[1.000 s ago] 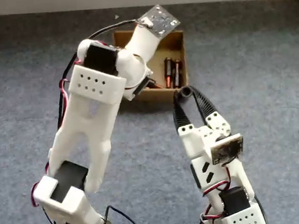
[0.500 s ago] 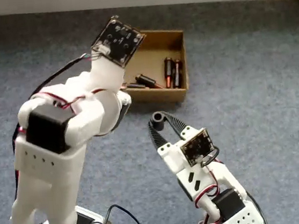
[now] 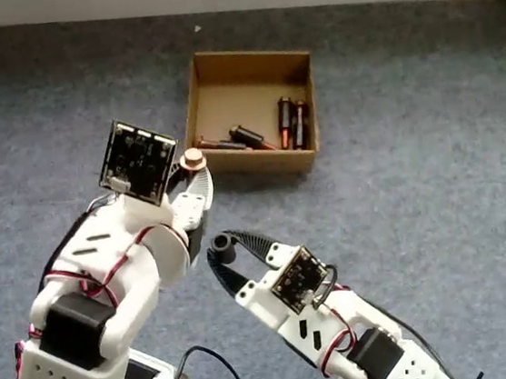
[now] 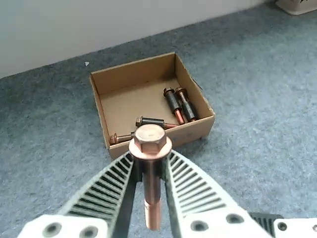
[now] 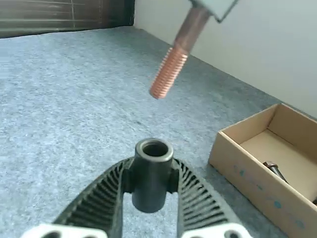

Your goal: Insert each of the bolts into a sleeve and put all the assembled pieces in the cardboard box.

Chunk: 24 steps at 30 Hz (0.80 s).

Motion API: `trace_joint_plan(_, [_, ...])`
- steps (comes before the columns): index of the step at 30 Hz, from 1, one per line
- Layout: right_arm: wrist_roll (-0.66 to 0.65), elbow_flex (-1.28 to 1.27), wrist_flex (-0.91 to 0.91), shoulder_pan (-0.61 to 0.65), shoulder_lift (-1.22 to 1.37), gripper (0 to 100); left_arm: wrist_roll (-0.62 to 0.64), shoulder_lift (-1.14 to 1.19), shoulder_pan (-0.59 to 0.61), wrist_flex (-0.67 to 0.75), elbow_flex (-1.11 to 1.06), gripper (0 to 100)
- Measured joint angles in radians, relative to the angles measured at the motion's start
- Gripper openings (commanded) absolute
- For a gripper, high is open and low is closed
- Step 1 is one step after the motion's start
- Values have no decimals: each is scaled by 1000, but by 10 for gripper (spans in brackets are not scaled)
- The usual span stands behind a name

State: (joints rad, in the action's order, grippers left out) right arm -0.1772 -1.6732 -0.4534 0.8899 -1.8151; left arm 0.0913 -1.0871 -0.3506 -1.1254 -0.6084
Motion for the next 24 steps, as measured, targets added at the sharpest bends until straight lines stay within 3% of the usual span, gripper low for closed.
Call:
trace_joint_plan(10, [0, 0, 12, 17, 0, 5, 37, -195, -127, 57, -124, 5])
trace_joint_plan(24, [0, 0, 32, -23, 0, 5, 35, -212, -190, 60, -203, 5])
